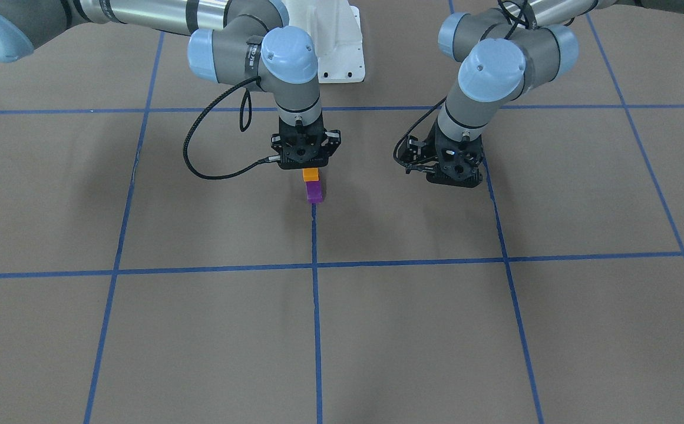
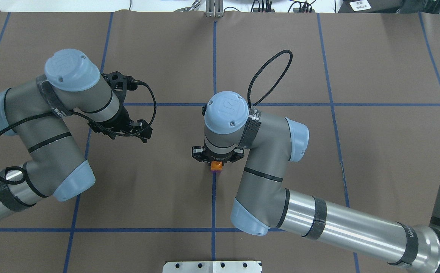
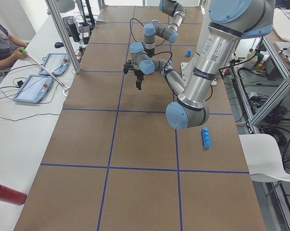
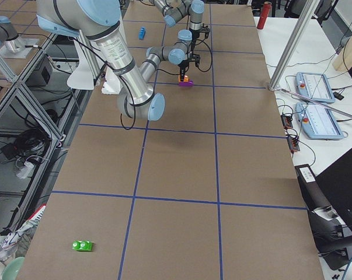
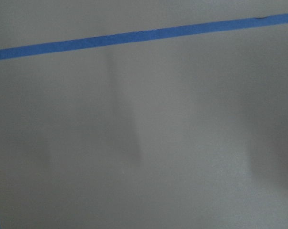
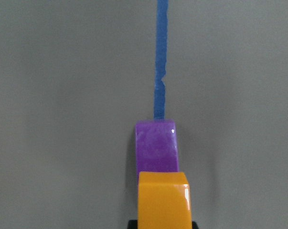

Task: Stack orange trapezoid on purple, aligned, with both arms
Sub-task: 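Lower the orange trapezoid onto the purple one, aligned, and open the right gripper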

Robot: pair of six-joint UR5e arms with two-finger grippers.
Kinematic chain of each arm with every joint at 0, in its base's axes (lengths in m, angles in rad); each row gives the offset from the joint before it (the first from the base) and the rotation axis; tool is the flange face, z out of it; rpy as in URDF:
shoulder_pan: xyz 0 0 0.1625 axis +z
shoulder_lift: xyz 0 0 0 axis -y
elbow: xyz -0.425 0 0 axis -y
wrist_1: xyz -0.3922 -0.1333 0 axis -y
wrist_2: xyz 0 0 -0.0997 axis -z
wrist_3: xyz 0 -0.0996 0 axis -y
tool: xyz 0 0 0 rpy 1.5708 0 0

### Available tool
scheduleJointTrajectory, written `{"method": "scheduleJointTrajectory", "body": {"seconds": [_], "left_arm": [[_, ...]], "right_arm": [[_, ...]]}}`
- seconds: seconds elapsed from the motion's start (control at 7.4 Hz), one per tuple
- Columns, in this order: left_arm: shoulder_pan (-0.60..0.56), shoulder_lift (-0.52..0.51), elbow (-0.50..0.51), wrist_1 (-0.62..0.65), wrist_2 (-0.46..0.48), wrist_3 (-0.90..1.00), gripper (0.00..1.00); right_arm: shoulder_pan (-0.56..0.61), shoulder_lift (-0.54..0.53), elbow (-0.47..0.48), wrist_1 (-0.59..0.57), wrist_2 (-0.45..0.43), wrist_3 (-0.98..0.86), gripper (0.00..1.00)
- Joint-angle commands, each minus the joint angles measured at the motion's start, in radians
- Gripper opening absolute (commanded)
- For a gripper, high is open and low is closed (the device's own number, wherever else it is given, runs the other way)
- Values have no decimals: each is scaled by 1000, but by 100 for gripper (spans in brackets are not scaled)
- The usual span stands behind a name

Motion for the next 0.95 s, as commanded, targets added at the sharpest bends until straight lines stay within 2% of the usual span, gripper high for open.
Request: {"method": "scheduleJointTrajectory", "body": {"seconds": [0.0,0.14,0.27,0.54,0.68,0.81], "left_arm": [[0,0,0,0,0,-2,100],[2,0,0,0,1,-6,100],[4,0,0,0,1,-12,100],[2,-2,0,0,0,-14,100],[-6,3,-10,0,1,-5,100],[-15,65,-56,-3,0,16,100]], "right_arm": [[-1,0,-1,0,0,-28,0],[-2,0,-3,0,-2,-30,68],[-8,1,-4,0,-18,-30,100],[5,10,3,0,-6,-33,100],[42,11,26,-6,36,-34,100],[98,-21,55,-10,108,-34,100]]}}
